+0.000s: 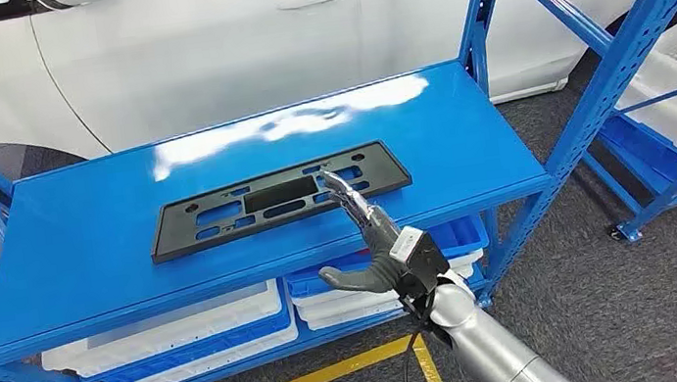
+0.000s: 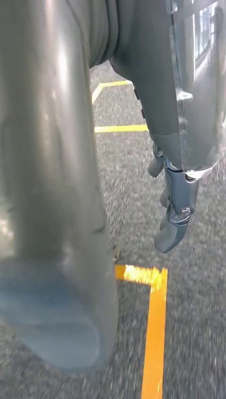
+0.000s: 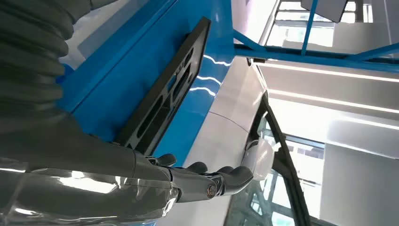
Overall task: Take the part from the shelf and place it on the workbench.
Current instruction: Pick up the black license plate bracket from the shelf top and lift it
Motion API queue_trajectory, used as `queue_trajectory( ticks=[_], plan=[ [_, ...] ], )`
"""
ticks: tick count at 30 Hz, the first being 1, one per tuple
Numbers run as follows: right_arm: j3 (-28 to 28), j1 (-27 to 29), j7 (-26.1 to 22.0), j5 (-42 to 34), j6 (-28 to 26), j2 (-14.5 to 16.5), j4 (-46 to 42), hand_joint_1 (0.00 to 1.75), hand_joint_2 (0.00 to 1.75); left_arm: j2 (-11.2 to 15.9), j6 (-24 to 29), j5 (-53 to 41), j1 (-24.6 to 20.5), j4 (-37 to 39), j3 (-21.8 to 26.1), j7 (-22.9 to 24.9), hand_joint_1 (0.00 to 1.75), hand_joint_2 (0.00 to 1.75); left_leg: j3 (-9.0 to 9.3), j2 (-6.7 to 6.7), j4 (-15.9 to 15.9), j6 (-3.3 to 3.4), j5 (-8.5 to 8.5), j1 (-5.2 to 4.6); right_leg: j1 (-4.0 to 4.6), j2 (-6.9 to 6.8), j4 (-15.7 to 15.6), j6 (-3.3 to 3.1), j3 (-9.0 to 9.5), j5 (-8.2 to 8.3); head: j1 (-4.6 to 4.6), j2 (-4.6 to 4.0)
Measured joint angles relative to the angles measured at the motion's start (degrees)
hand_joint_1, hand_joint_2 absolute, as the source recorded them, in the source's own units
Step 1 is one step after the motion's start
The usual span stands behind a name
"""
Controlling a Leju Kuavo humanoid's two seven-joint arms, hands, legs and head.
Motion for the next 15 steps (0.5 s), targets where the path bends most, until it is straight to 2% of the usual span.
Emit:
queue_trajectory(
  ticks=[2, 3, 5, 7, 9, 11, 12, 13, 14, 15],
  plan=[
    [0.01, -0.01, 0.02, 0.00, 0.00, -0.01, -0.02, 0.00, 0.00, -0.01, -0.02, 0.00, -0.07, 0.00, -0.02, -0.04, 0.00, 0.00, 0.58, -0.06, -1.25, 0.38, -0.09, -0.17, 0.23, 0.07, 0.20, 0.32, -0.07, -0.25, 0.00, 0.00],
    [0.02, -0.01, 0.03, 0.00, 0.00, -0.01, -0.04, 0.00, 0.00, -0.01, -0.04, 0.00, -0.09, 0.00, -0.04, -0.08, 0.00, 0.00, 1.02, -0.11, -2.36, 0.75, -0.02, -0.24, 0.33, 0.11, 0.31, 0.59, -0.11, -0.45, 0.01, 0.00],
    [0.02, -0.01, 0.05, 0.01, 0.01, -0.01, -0.07, 0.00, 0.00, -0.01, -0.15, 0.00, -0.10, 0.00, -0.07, -0.16, 0.00, 0.00, 1.07, -0.19, -2.56, 1.68, -0.27, -0.36, 0.37, 0.17, 0.29, 1.13, -0.18, -0.66, 0.01, 0.00],
    [0.02, -0.01, 0.04, -0.19, 0.37, -0.03, -0.20, 0.00, 0.00, -0.02, -0.47, 0.00, -0.10, 0.00, -0.11, -0.32, 0.00, 0.00, 1.35, -0.17, -2.86, 2.45, -0.36, -0.31, 0.21, 0.11, 1.57, 1.74, -0.58, -1.64, 0.01, 0.00],
    [0.02, 0.06, 0.16, -1.20, 1.65, -0.07, -0.37, 0.00, 0.00, -0.01, -0.78, 0.00, -0.18, 0.00, -0.20, -0.45, 0.00, 0.00, 1.65, -0.13, -3.04, 3.04, -0.53, -0.23, 0.07, 0.02, 7.25, 2.20, -3.46, -4.35, 0.01, 0.00],
    [0.02, 0.39, 0.47, -2.89, 3.52, -0.13, -0.42, 0.00, 0.00, 0.02, -0.88, 0.00, -0.22, 0.01, -0.37, -0.46, 0.00, 0.00, 1.83, -0.13, -3.02, 3.32, -0.82, -0.34, 0.00, 0.00, 15.28, 2.39, -8.26, -7.09, 0.01, 0.00],
    [0.02, 0.60, 0.64, -3.68, 4.35, -0.16, -0.40, 0.00, 0.00, 0.03, -0.89, 0.00, -0.19, 0.02, -0.47, -0.45, 0.00, 0.00, 2.00, -0.14, -3.01, 3.38, -1.01, -0.42, -0.01, 0.00, 17.61, 2.37, -9.98, -7.21, 0.01, 0.00],
    [0.02, 0.76, 0.74, -4.31, 5.01, -0.18, -0.39, 0.00, 0.00, 0.04, -0.89, 0.00, -0.16, 0.03, -0.56, -0.44, 0.00, 0.00, 2.27, -0.17, -3.00, 3.38, -1.21, -0.49, -0.01, 0.00, 17.88, 2.25, -10.68, -6.23, 0.01, 0.00],
    [0.02, 0.81, 0.82, -4.80, 5.53, -0.19, -0.38, 0.00, 0.00, 0.04, -0.89, -0.01, -0.13, 0.04, -0.63, -0.43, 0.00, 0.00, 2.66, -0.20, -3.01, 3.35, -1.45, -0.56, 0.05, 0.00, 15.68, 2.00, -10.12, -4.11, 0.01, 0.00],
    [0.02, 0.76, 0.83, -5.05, 5.82, -0.19, -0.37, 0.00, 0.00, 0.04, -0.89, -0.01, -0.13, 0.04, -0.70, -0.43, 0.00, 0.00, 3.11, -0.23, -3.03, 3.30, -1.72, -0.63, 0.18, 0.00, 11.65, 1.58, -8.56, -1.35, 0.01, 0.00]
  ],
)
